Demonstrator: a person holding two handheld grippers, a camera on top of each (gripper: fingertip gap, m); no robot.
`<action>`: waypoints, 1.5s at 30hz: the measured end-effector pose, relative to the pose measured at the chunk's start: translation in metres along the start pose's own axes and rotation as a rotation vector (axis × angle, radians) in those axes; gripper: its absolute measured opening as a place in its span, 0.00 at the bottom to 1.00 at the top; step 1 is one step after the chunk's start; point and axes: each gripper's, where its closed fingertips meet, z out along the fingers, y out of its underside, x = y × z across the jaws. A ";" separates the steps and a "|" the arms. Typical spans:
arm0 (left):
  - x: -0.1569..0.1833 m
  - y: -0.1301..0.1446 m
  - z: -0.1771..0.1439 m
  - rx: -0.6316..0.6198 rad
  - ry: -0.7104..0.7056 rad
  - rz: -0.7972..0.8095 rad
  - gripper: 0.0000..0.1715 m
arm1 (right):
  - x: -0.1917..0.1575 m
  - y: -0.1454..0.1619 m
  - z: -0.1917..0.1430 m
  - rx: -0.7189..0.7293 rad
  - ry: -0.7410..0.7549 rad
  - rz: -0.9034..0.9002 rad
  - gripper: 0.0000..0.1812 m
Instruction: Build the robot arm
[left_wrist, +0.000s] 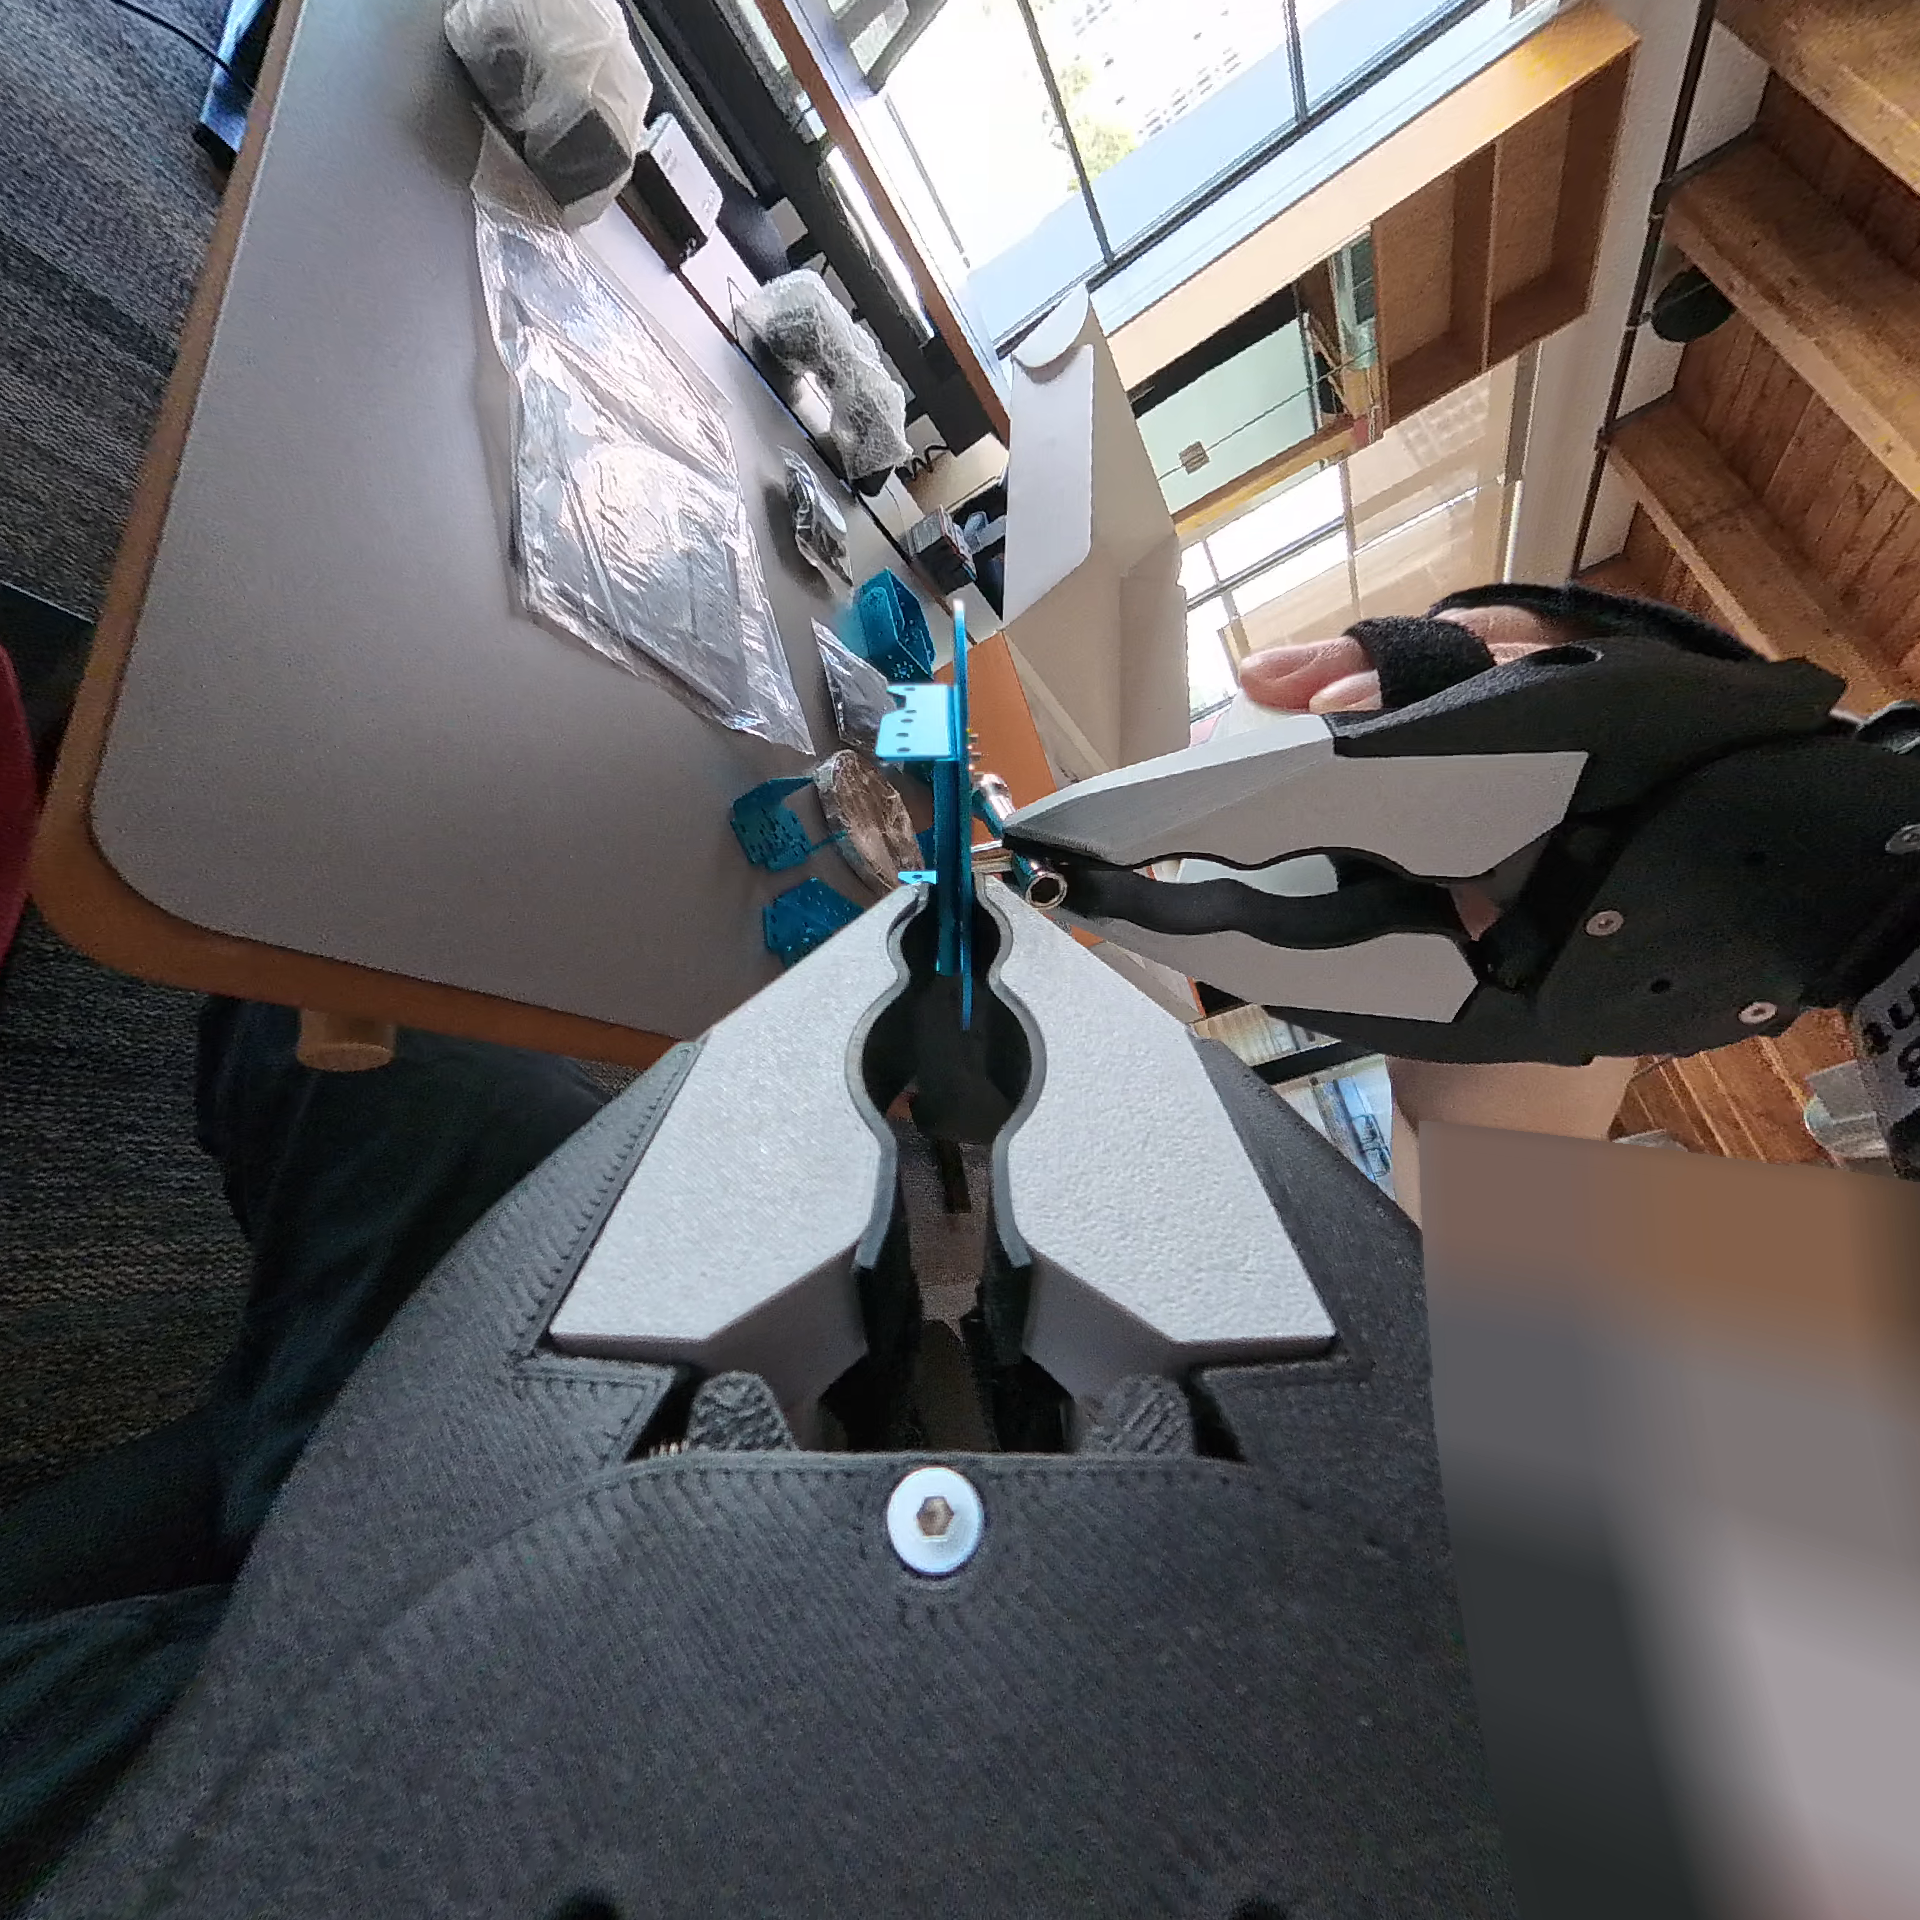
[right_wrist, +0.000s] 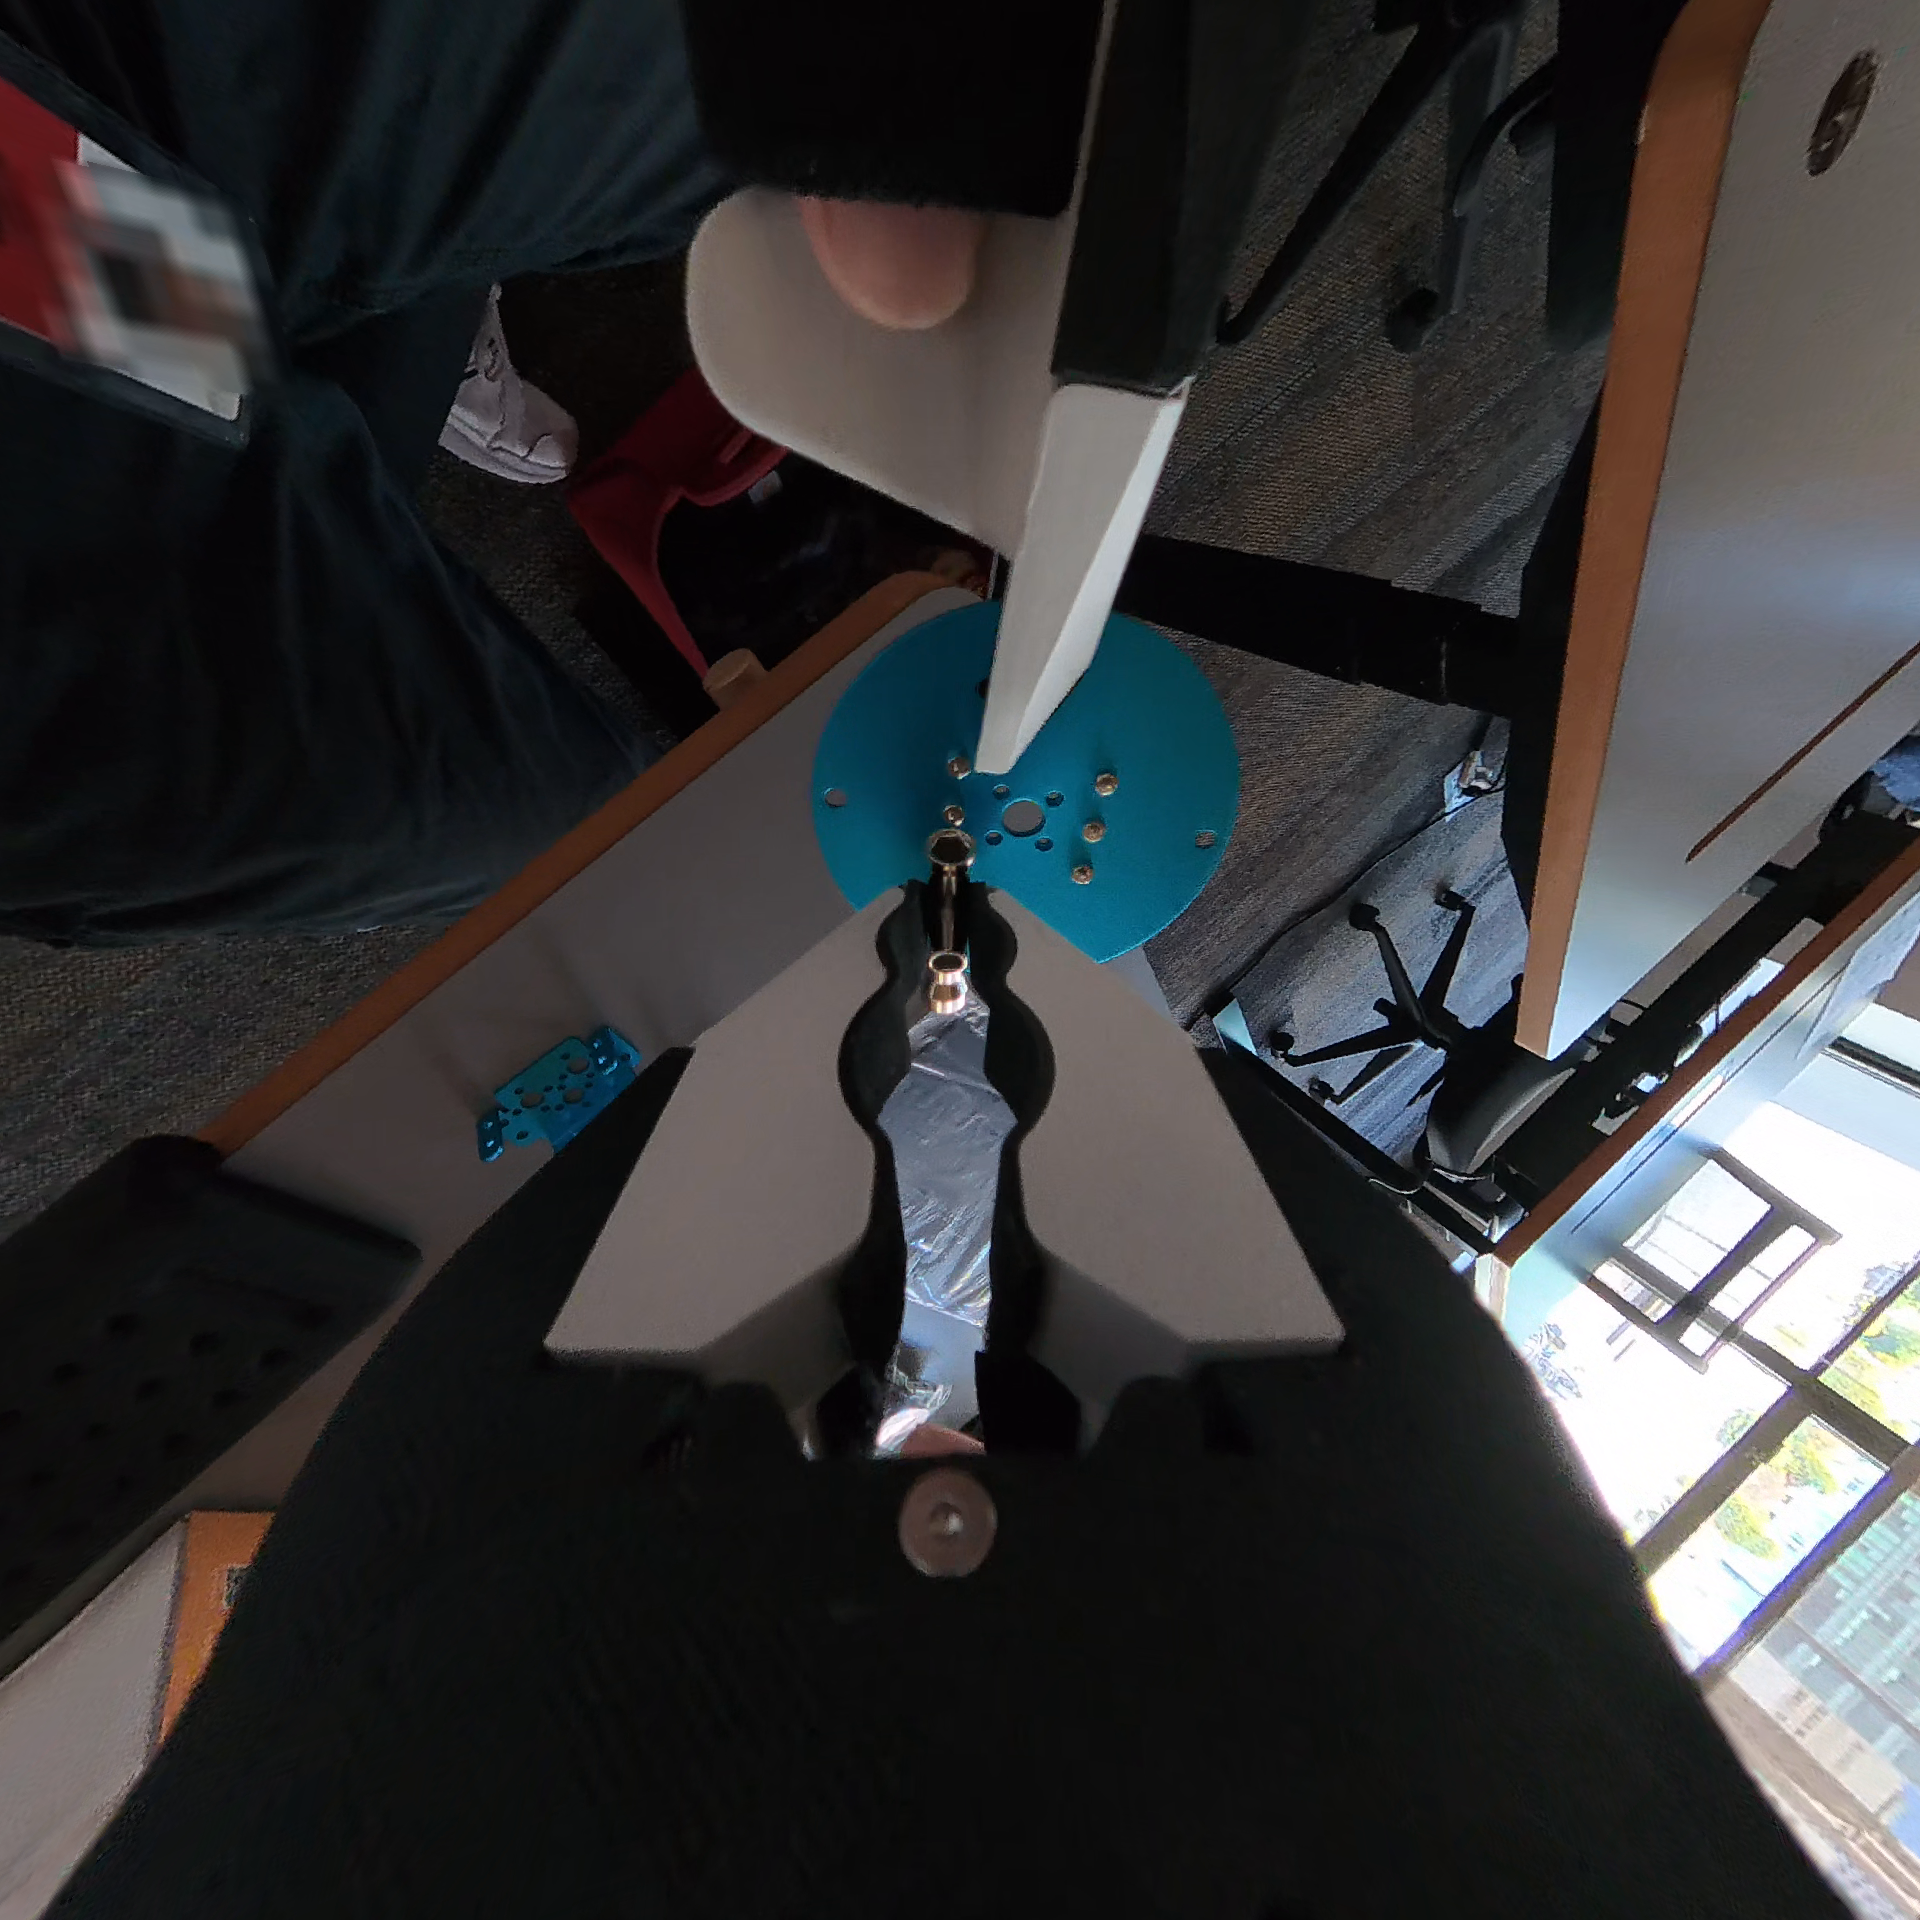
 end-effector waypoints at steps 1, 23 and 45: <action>0.001 -0.001 -0.001 0.003 0.002 -0.001 0.02 | 0.002 0.000 -0.001 0.003 0.012 -0.003 0.03; 0.012 -0.010 -0.010 0.020 0.076 -0.052 0.02 | 0.015 -0.015 -0.016 0.454 0.212 0.158 0.04; 0.018 -0.018 -0.012 0.075 0.062 0.007 0.02 | 0.023 -0.012 -0.016 0.285 0.227 0.153 0.04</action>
